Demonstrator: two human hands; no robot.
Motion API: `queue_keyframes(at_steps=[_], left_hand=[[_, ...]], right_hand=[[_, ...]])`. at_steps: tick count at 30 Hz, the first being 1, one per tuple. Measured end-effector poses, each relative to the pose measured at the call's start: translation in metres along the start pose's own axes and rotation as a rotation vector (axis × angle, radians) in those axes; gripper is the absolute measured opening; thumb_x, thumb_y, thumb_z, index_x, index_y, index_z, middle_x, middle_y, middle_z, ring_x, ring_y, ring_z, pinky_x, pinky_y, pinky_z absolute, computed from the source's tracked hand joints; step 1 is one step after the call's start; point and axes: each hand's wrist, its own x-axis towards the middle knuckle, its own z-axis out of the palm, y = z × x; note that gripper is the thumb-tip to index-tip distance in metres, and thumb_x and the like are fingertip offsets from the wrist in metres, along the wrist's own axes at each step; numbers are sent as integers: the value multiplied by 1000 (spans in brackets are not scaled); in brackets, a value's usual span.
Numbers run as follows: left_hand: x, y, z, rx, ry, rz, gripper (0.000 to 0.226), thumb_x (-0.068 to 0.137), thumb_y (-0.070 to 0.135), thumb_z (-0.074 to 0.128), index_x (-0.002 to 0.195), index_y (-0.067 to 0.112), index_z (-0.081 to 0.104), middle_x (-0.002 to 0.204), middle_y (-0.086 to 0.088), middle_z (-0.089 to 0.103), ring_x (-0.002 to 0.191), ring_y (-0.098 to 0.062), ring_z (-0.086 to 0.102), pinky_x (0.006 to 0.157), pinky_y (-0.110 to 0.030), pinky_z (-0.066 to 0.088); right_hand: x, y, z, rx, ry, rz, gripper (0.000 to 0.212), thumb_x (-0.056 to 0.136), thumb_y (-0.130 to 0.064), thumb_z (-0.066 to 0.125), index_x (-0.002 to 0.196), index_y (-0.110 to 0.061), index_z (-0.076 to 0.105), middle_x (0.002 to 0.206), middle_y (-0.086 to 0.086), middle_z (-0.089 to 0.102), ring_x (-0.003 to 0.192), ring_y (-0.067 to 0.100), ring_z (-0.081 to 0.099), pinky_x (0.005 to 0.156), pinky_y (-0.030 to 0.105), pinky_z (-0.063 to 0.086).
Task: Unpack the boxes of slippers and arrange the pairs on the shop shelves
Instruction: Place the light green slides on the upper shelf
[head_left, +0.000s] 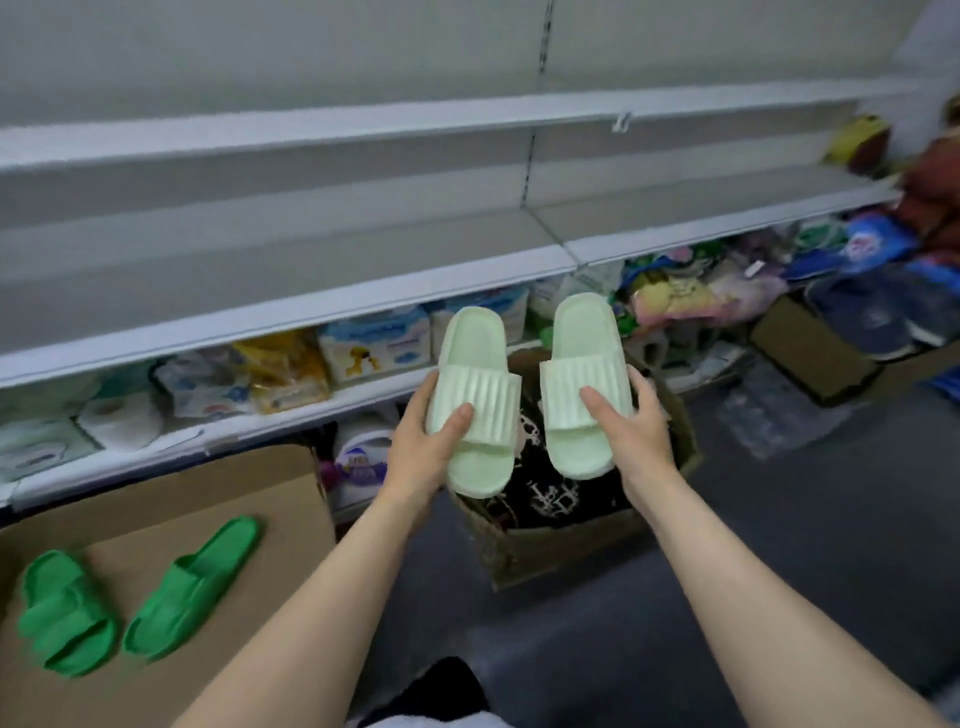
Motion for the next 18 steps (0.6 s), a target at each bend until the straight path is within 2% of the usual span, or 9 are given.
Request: queue_keyframes(at_steps=[2, 3, 5, 6, 8, 11, 14, 18], left_hand=[[21, 24, 31, -16, -40, 50, 79, 84, 38, 77, 152, 30, 38, 141, 3, 57, 116, -10, 63, 93, -33, 56], [32, 35, 48, -33, -61, 76, 78, 85, 33, 78, 152, 30, 38, 140, 3, 57, 116, -12, 64, 94, -35, 56], [54, 58, 81, -60, -122, 126, 77, 86, 26, 77, 152, 30, 38, 138, 4, 58, 112, -10, 65, 86, -28, 58], [65, 68, 98, -69, -156, 149, 77, 86, 24, 77, 152, 32, 37, 137, 5, 58, 110, -8, 66, 81, -25, 58], [89, 86, 132, -93, -213, 183, 77, 85, 22, 77, 150, 35, 38, 136, 7, 57, 110, -8, 65, 81, -26, 59], [123, 112, 185, -126, -291, 200, 79, 83, 23, 79, 149, 39, 38, 136, 7, 57, 113, -14, 65, 85, -36, 60], [150, 136, 240, -135, -377, 220, 87, 82, 24, 80, 152, 40, 32, 138, 6, 57, 113, -15, 66, 88, -43, 59], [178, 157, 314, -142, -477, 267, 88, 84, 21, 79, 153, 42, 30, 141, 7, 56, 113, -16, 66, 87, -43, 60]], right_hand=[[25, -22, -23, 32, 37, -59, 66, 88, -28, 78, 144, -29, 45, 119, -13, 63, 102, 1, 63, 71, 17, 55], [38, -32, -34, 52, 47, -87, 66, 86, -29, 80, 143, -28, 47, 123, -10, 64, 104, 5, 65, 77, 22, 57], [68, -51, -55, 93, 64, -134, 76, 77, -37, 84, 144, -28, 48, 127, -6, 67, 110, 12, 68, 88, 35, 58], [83, -62, -66, 116, 78, -155, 80, 74, -39, 84, 144, -29, 48, 127, -5, 67, 111, 13, 68, 89, 38, 58], [112, -84, -88, 152, 101, -201, 77, 77, -32, 83, 145, -28, 47, 129, -3, 65, 112, 15, 67, 89, 37, 57], [152, -112, -125, 172, 130, -246, 71, 87, -19, 77, 149, -26, 43, 133, -2, 62, 115, 15, 65, 91, 35, 56], [187, -131, -167, 171, 168, -288, 73, 86, -21, 78, 150, -29, 43, 133, -5, 63, 115, 12, 66, 90, 34, 57], [225, -151, -222, 205, 248, -354, 72, 85, -23, 80, 148, -31, 45, 131, -11, 63, 112, 5, 66, 90, 29, 57]])
